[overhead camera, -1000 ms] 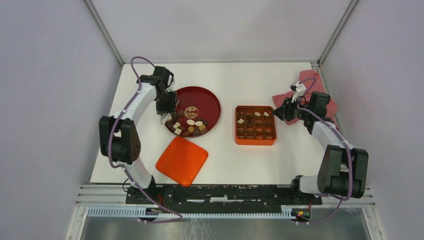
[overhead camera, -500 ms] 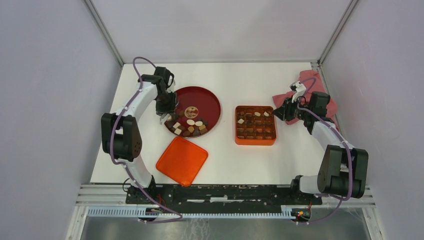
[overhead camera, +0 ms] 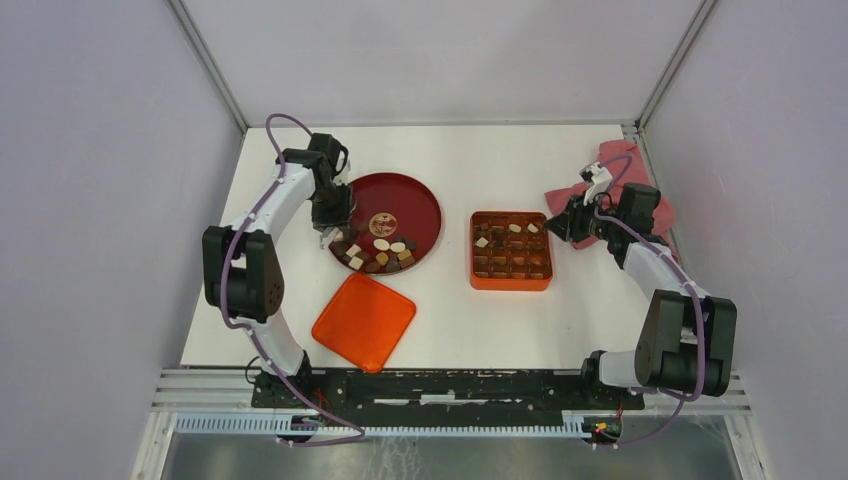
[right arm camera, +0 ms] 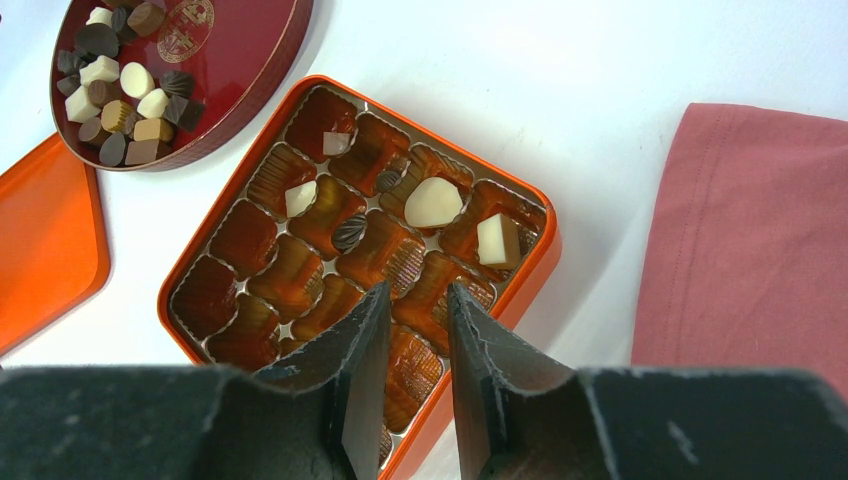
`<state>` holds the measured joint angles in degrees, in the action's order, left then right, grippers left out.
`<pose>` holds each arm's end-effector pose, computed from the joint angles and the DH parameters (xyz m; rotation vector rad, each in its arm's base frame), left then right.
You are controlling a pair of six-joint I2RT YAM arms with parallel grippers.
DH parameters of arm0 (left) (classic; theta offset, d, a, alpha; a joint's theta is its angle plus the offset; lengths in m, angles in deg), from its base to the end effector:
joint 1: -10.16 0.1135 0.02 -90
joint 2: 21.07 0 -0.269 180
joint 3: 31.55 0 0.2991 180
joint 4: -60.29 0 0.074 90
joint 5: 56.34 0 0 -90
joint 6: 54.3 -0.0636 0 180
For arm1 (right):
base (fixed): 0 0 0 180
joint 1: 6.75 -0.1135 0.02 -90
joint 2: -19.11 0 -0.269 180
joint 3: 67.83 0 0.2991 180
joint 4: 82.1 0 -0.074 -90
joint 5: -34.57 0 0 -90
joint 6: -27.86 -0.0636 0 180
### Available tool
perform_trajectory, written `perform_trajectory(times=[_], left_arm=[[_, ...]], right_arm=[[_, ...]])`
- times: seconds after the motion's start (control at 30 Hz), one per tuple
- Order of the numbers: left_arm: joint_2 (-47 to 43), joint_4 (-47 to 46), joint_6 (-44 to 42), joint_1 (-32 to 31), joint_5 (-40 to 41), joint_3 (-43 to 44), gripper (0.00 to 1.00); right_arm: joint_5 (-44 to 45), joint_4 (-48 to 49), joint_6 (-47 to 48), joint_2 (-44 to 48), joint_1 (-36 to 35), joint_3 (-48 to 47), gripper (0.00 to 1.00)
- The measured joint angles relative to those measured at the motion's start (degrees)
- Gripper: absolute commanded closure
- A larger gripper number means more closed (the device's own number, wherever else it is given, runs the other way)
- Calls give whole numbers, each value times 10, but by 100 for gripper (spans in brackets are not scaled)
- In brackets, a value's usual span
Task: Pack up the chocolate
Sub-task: Pick up the fake chocolate from the plate, then place the fake chocolate in the packing box.
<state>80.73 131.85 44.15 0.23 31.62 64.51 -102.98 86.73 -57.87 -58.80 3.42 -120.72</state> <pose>0.3964 -0.0717 0.2127 0.0436 2.9264 -0.1035 0.3322 -0.0119 0.1810 -0.3457 2.0328 0.7511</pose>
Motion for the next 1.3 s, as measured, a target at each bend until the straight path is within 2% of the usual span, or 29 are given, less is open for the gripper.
perform_trajectory(times=[0.7, 1.3], left_arm=[[-25, -9, 0, 0, -57, -6, 98], [-116, -87, 0, 0, -186, -152, 98]], right_arm=[[0, 0, 0, 0, 0, 0, 67], [0, 0, 0, 0, 0, 0, 67]])
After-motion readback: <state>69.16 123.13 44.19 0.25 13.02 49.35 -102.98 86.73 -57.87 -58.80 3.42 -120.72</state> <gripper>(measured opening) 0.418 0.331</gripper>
